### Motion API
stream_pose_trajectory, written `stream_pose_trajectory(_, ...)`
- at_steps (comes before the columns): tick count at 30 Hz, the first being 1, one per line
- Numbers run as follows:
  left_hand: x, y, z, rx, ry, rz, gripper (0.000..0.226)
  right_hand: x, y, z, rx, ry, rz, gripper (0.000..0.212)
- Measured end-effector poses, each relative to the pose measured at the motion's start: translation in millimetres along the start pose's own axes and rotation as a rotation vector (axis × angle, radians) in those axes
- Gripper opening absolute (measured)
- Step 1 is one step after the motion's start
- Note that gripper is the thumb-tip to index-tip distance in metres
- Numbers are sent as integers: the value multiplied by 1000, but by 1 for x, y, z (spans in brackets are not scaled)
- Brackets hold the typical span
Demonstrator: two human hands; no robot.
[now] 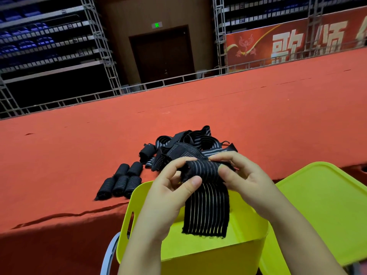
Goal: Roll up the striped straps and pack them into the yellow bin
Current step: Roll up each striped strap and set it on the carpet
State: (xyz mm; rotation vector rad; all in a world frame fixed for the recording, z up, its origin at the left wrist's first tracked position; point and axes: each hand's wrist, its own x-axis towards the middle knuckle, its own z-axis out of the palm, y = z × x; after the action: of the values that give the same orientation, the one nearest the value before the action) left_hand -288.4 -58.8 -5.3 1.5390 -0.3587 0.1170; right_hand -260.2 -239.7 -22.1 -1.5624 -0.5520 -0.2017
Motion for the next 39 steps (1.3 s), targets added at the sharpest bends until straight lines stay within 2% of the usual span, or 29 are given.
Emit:
stream_pose_trajectory(3, -1, 0, -2, 20, -16, 8, 34, 0, 1, 1, 188, -18, 151, 31)
stream_pose_trajectory(6, -1, -4, -6, 31, -27, -10, 41, 1, 4, -1, 268, -37, 172, 58)
stream_pose_trajectory(7, -1, -4, -7, 19, -41, -17, 45, 1, 4, -2, 267, -28, 161, 57)
stream_pose_trajectory(10, -2, -4, -7, 1, -78, -39, 54, 2, 3, -2, 232, 31, 117, 31)
stream_pose_trajectory(11, -1, -4, -7, -7, -76, -45, 55, 2, 3, -1, 207, 49, 98, 28)
stream_pose_trajectory(17, 1, -5, -3, -31, -6, -53, 40, 0, 3, 1, 129, 69, 28, 34)
stream_pose_trajectory(26, 0, -8, -8, 7, -26, 7, 56, -1, 1, -3, 236, -19, 152, 41)
stream_pose_trajectory(33, 0, -7, -7, 19, 10, -18, 69, -2, 3, -3, 309, -48, 102, 39)
stream_pose_trajectory(39, 3, -10, -7, -3, 5, -108, 60, -2, 2, -6, 331, -36, 41, 38)
